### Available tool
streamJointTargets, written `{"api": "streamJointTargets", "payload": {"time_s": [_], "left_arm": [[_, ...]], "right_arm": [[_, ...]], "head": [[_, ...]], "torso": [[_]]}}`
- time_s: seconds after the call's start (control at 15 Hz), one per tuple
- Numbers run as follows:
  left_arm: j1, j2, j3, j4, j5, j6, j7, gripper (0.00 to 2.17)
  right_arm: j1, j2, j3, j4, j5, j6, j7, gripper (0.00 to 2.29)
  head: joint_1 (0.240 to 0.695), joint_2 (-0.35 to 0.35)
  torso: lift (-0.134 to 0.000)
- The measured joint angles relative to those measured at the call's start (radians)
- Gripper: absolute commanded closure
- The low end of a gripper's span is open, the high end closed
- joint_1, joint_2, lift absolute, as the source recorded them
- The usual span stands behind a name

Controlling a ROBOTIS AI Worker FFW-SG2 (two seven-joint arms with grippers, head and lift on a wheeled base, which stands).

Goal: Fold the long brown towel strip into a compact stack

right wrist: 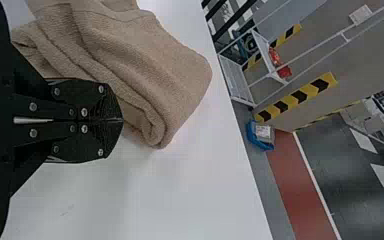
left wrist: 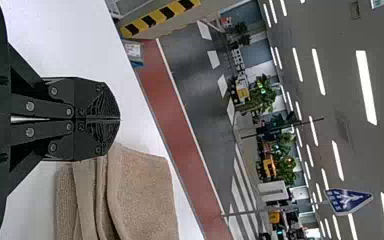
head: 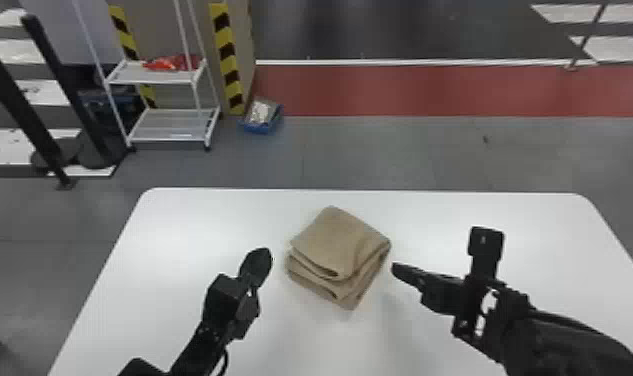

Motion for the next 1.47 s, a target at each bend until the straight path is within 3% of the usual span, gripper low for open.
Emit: {"api": "streamJointTargets", "payload": {"time_s": [0.2,0.4,0.87,1.2,1.47], "left_arm": [[-0.08,-0.013,-0.01,0.105,0.041,0.0,-0.049,1.32],[-0.183,-0.035,-0.034,0.25,0.044,-0.007,-0.093,1.32],[-0.294,-0.071,-0.092,0.39,-0.011,0.021,-0.114,1.32],[-0.294,-0.097,-0.129,0.396,-0.029,0.121,-0.121,1.33],[-0.18,-0.097,-0.136,0.204,-0.029,0.289,-0.121,1.33]], "right_arm": [[0.129,-0.009,-0.105,-0.158,-0.031,0.04,0.046,1.98],[0.263,-0.028,-0.209,-0.28,-0.109,0.043,0.113,1.98],[0.497,-0.02,-0.292,-0.481,-0.24,0.012,0.239,1.98],[0.534,-0.019,-0.311,-0.531,-0.276,0.02,0.262,1.98],[0.523,-0.018,-0.311,-0.525,-0.276,0.02,0.259,1.98]], "head": [[0.695,-0.015],[0.695,-0.08],[0.695,-0.125],[0.695,-0.155],[0.695,-0.188]], "torso": [[0.0],[0.0],[0.0],[0.0],[0.0]]}}
